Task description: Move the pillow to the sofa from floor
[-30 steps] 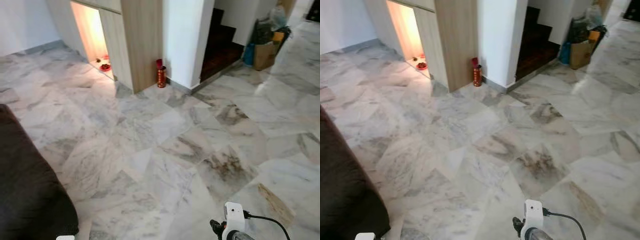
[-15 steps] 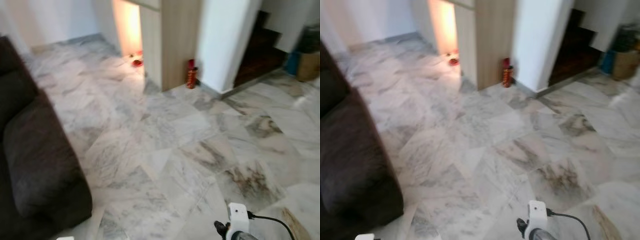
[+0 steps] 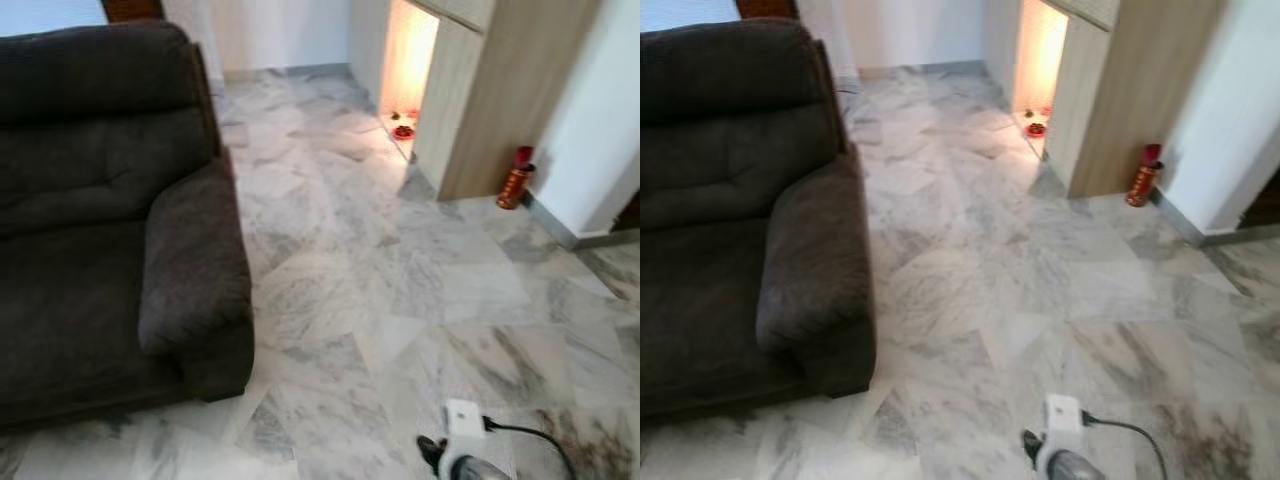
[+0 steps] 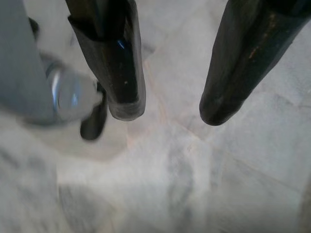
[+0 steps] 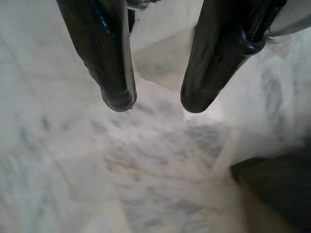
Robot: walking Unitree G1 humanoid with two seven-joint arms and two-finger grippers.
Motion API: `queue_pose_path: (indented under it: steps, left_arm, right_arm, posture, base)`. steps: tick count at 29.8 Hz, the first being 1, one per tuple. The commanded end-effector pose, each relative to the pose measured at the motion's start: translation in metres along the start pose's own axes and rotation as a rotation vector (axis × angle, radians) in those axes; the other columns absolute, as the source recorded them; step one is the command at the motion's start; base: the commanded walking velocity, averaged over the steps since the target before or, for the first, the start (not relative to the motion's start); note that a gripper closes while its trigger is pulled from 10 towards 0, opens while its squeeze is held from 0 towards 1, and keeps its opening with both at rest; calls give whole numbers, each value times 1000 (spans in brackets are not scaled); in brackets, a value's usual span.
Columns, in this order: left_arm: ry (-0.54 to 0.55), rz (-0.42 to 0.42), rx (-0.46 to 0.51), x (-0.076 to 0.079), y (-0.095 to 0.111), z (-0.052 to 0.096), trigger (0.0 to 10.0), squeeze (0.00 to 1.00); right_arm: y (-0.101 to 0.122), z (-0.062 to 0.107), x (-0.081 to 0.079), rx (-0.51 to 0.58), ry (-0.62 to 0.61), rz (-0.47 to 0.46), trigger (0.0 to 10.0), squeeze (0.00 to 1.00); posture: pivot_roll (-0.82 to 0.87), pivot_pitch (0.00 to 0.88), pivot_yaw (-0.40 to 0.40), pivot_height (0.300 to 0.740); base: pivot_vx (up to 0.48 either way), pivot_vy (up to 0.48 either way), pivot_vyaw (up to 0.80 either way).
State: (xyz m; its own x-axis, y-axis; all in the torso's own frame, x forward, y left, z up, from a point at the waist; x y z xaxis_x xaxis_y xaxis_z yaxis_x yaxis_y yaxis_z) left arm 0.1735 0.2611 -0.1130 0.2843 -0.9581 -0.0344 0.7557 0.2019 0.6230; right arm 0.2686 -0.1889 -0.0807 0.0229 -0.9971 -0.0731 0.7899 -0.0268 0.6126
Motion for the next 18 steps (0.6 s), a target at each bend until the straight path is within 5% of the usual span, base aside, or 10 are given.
queue_pose_path:
  steps: [1,7,10,18]
  left_arm:
    - [12,6,-33,-3,-11,3,10000,0]
    - [17,14,-33,-3,-11,2,10000,0]
    - [17,12,-37,-4,-12,3,10000,0]
    - [16,17,-46,-2,-12,2,10000,0]
  right_arm:
    - [-10,2,9,-31,-20,0,10000,0]
    - [-11,2,8,-27,-15,-18,10000,0]
    - [-11,2,8,-26,-22,-41,10000,0]
    - [-12,2,6,-18,-19,-72,10000,0]
  posture:
    - [34,70,28,740]
    - [33,63,26,740]
    - [30,58,29,740]
    - [33,40,32,740]
  base:
    - [0,0,800]
    - [0,0,742]
    - [0,0,0]
    - [0,439,0]
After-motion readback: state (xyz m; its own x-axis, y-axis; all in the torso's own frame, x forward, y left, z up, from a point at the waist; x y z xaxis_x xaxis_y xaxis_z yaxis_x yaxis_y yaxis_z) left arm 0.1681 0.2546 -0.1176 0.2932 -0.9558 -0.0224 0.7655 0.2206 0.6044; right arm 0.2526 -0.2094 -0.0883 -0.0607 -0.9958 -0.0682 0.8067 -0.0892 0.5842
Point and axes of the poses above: a point about 5 cm out from each wrist's last joint towards the gripper, its own z axis pointing back from the gripper into the wrist, its own y axis along the axis of the wrist's last joint, x = y × z, the point moved 4 cm from there along -z, pointing out of the wrist towards the gripper, and after that the axes turned 5 degrees about z, right-handed, at the moved point
